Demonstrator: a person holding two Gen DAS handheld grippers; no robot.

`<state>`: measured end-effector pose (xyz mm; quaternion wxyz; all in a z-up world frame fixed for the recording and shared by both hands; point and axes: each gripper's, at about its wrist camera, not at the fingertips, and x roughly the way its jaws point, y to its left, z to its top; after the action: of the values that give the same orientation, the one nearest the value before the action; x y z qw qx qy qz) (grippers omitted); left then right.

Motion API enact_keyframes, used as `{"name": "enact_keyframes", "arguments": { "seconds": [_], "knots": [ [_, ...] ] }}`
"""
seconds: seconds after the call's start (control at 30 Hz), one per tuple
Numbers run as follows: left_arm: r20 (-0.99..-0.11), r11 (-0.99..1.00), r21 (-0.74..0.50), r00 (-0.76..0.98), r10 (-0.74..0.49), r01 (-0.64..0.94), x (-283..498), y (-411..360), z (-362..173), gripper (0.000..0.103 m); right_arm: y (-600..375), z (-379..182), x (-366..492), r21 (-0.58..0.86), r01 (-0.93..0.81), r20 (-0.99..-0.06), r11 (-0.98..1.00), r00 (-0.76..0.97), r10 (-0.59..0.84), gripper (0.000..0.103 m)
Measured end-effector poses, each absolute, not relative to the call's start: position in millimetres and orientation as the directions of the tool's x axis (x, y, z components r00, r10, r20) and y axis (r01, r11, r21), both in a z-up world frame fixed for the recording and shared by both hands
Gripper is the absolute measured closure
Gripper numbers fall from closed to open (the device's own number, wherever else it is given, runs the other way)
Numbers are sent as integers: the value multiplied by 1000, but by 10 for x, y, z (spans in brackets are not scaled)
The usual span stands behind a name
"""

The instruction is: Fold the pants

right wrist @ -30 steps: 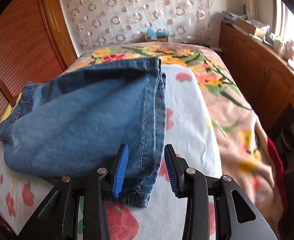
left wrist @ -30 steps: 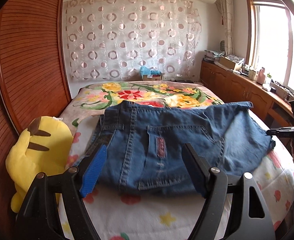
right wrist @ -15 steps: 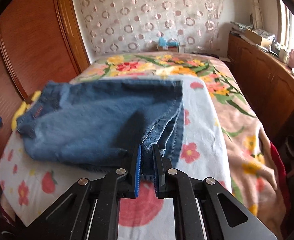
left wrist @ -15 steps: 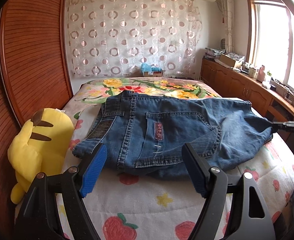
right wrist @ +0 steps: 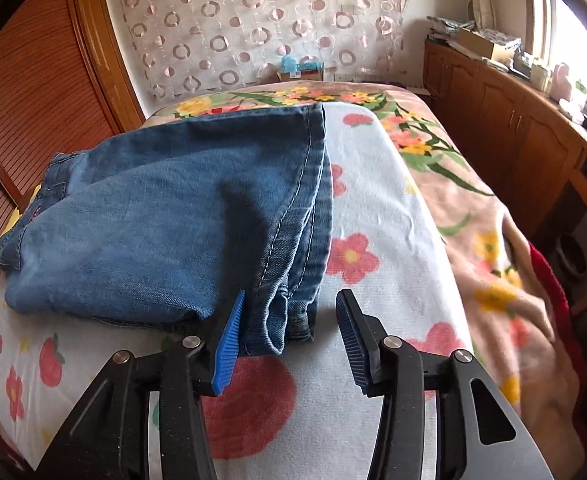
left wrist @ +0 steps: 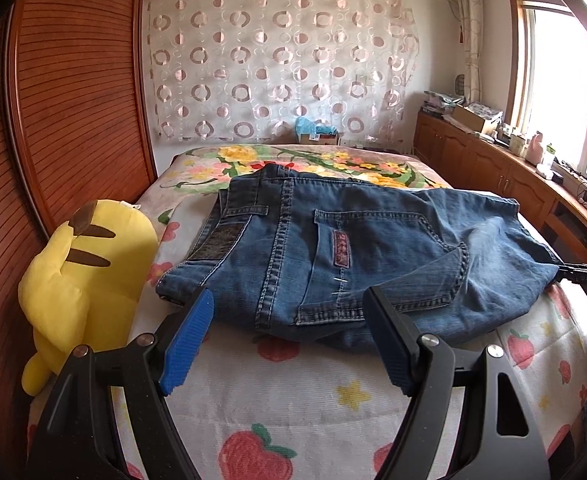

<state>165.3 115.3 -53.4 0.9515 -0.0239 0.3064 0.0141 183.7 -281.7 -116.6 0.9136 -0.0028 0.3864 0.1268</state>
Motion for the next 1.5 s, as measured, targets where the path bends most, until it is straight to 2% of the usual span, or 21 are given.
{"name": "enact_keyframes", "arguments": {
  "seconds": [0.13,0.47,0.57,0.63,0.9,1.2,1.3,1.37,1.43,1.5],
  "knots": [
    [-587,999,-27,809,19,-43,1657,1160,-550,25,-2717,-1199,1773,27,-243,-698,970,690,193,55],
    [-604,993,13,791,102,-119,1893,1405,-523,25,-2727,-1214,1765,24,-251,-698,968,689,196,55],
    [-629,988,16,766,131,-156,2018,1531,-538,27,-2733,-1214,1759,23,-251,-698,968,689,195,55],
    [-649,985,4,748,135,-174,2094,1619,-582,33,-2732,-1211,1761,21,-251,-698,968,689,194,55],
    [-719,970,47,666,198,-238,2313,1804,-831,34,-2732,-1210,1759,22,-252,-699,967,688,195,55],
    [-764,968,-6,626,159,-252,2385,1903,-1020,34,-2730,-1212,1759,20,-253,-699,967,688,194,55],
    [-766,970,-53,633,114,-238,2402,1921,-1027,47,-2729,-1214,1754,17,-253,-699,967,689,192,55],
    [-758,971,-38,640,125,-235,2406,1888,-1013,55,-2725,-1211,1752,16,-255,-699,967,689,193,58],
    [-755,974,-39,646,117,-222,2409,1850,-1001,70,-2706,-1201,1747,20,-276,-699,961,684,211,71],
    [-749,976,-22,650,128,-218,2409,1817,-973,79,-2666,-1191,1734,15,-295,-703,955,677,220,79]
  ]
}}
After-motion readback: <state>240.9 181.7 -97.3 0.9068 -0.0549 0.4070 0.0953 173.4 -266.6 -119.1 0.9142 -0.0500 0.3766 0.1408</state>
